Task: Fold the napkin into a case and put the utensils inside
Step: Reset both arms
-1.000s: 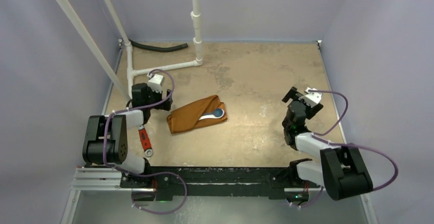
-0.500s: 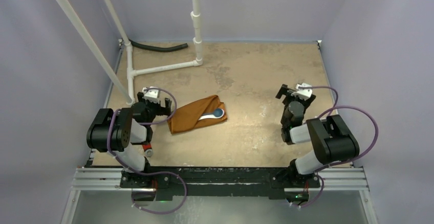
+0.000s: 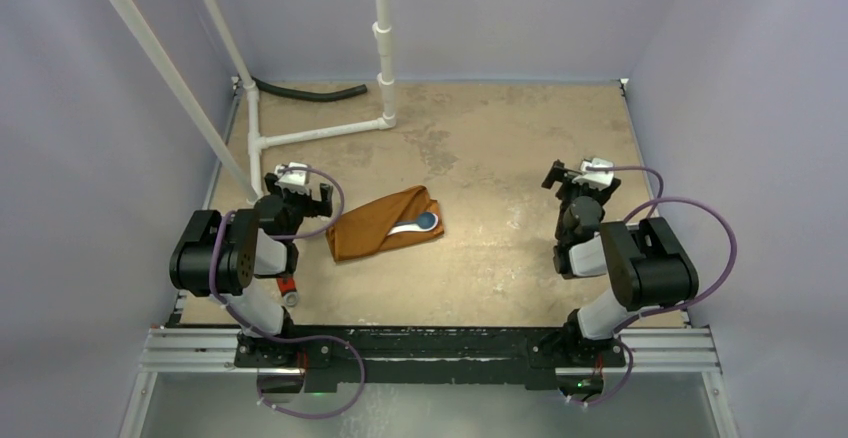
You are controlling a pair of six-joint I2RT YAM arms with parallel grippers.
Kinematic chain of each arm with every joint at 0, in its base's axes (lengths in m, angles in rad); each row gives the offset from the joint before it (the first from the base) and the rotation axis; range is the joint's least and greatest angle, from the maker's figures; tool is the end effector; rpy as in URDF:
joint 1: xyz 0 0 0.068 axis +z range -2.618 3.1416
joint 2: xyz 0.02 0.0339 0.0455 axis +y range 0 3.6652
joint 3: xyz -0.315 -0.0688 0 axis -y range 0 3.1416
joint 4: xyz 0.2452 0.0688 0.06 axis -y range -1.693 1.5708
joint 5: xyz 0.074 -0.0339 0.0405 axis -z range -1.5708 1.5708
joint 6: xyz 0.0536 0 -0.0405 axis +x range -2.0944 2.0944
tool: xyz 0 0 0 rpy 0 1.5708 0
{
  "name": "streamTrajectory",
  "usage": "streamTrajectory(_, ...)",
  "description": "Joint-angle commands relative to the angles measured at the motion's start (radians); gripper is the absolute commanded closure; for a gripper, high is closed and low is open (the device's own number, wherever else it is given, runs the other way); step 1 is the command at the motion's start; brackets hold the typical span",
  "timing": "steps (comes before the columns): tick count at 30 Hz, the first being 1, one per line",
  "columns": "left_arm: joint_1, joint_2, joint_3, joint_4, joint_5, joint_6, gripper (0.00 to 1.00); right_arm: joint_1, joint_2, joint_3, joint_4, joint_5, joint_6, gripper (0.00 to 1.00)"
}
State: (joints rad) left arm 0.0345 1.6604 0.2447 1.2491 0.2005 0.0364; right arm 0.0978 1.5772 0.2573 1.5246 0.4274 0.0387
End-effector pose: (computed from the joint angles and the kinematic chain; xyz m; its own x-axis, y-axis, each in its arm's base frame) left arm 0.2703 -0.0014 0.1733 -0.1597 0.0302 -0.9867 0.1684 0.9857 0.0029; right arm 0.2622 0.0034 0.2308 0.2143 0.0564 -0.9751 0.3070 0.9439 0.1221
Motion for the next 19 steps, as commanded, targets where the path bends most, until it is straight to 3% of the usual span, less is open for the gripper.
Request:
streamTrajectory(1, 0.001, -0.003, 0.016, 0.037, -0.005, -0.022, 0.01, -0.001, -0.004, -0.007, 0.107, 0.001, 0.003, 0.01)
streamTrajectory(19, -0.022, -0.007, 0.019, 0.023, -0.049, -0.010, 0.01, -0.001, -0.003, -0.001, 0.078, -0.038, 0.007, 0.01)
